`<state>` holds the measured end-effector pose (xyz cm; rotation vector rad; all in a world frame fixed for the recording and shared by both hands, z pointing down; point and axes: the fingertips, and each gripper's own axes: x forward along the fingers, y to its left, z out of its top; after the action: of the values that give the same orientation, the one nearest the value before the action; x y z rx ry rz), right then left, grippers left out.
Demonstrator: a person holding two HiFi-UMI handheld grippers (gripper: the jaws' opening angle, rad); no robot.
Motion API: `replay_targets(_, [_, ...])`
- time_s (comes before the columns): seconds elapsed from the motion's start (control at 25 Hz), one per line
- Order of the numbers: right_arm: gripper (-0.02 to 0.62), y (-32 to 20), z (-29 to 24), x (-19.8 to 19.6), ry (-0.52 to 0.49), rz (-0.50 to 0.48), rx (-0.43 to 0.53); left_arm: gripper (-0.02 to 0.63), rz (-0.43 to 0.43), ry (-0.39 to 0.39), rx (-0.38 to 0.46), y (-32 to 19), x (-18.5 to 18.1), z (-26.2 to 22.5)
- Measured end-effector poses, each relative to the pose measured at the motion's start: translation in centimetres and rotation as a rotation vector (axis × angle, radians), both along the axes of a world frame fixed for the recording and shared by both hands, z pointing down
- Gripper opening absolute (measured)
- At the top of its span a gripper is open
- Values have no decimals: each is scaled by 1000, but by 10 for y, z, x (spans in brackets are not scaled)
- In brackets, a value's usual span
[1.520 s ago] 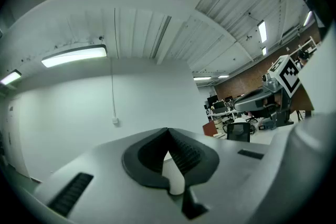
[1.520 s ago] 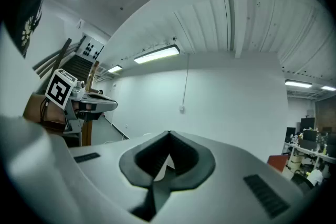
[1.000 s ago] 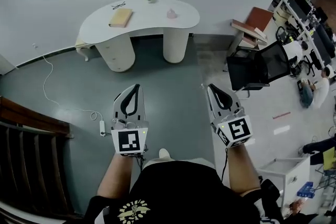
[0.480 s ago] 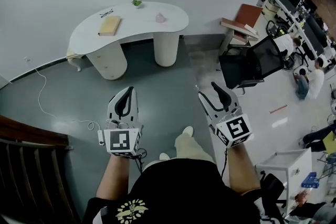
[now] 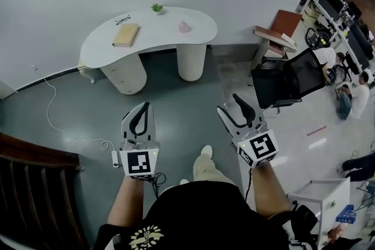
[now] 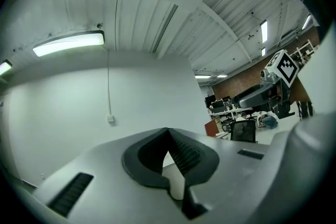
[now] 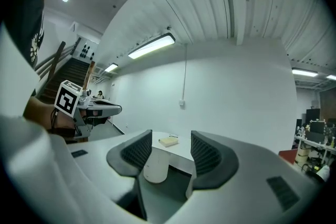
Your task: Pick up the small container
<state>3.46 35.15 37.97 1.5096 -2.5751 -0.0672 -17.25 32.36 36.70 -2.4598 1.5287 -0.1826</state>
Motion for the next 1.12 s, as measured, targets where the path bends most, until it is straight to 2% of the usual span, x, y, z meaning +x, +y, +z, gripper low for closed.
replay_targets(0.16, [221, -41, 3, 7, 0, -17, 2, 5, -25, -38, -23, -33, 7, 8])
replay_targets(0.36, [221, -90, 3, 18, 4, -43, -2, 5, -32, 23, -7, -78, 20, -1])
replay_targets(0.52, [221, -119, 0, 34, 5, -49, -2, 5, -38, 18, -27, -103, 37, -4])
replay_targets(0.64, [221, -139, -2, 47, 2, -54, 3, 5, -41, 47, -22, -122, 51, -7])
replay_targets(1.0, [221, -187, -6, 95, -6, -91, 10, 5, -60, 13, -17, -165, 97, -8])
replay_targets(1.12, [221, -199, -8, 109, -19, -104, 13, 5, -69, 32, -10, -176, 106, -16])
